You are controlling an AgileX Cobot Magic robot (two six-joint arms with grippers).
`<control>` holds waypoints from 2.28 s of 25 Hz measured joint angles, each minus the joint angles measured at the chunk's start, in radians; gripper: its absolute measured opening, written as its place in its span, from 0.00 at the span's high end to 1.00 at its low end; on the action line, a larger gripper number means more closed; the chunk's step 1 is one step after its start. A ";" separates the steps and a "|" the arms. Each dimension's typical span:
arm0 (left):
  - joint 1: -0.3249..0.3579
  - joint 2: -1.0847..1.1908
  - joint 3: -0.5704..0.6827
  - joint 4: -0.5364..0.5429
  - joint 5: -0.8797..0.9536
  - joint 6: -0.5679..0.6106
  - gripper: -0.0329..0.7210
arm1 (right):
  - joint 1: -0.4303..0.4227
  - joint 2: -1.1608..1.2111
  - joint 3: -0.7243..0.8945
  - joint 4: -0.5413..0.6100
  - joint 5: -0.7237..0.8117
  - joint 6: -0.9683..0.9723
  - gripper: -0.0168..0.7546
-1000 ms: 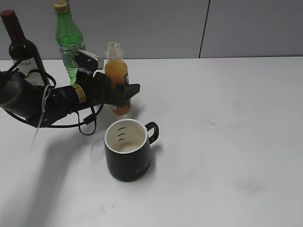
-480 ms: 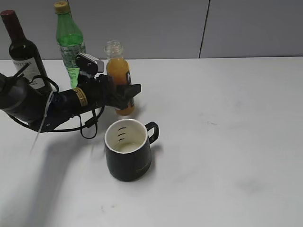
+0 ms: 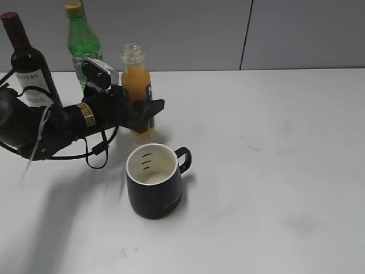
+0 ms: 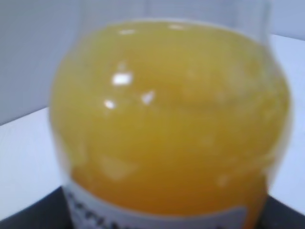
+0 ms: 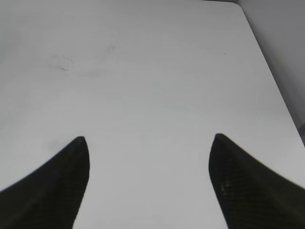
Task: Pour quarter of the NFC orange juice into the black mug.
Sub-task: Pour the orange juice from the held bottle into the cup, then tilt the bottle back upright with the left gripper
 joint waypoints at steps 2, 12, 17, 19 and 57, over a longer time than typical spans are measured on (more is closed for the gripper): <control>0.013 -0.037 0.053 -0.013 -0.014 0.025 0.33 | 0.000 0.000 0.000 0.000 0.000 0.000 0.21; 0.141 -0.213 0.375 -0.034 -0.152 0.137 0.33 | 0.000 0.000 0.000 0.000 0.000 0.000 0.21; 0.140 -0.232 0.433 -0.026 -0.168 0.178 0.33 | 0.000 0.000 0.000 0.001 0.000 0.000 0.21; 0.140 -0.232 0.433 -0.041 -0.169 0.188 0.33 | 0.000 0.000 0.000 0.001 0.000 0.000 0.21; 0.095 -0.231 0.433 -0.099 -0.172 0.942 0.33 | 0.000 0.000 0.000 0.001 0.000 0.000 0.21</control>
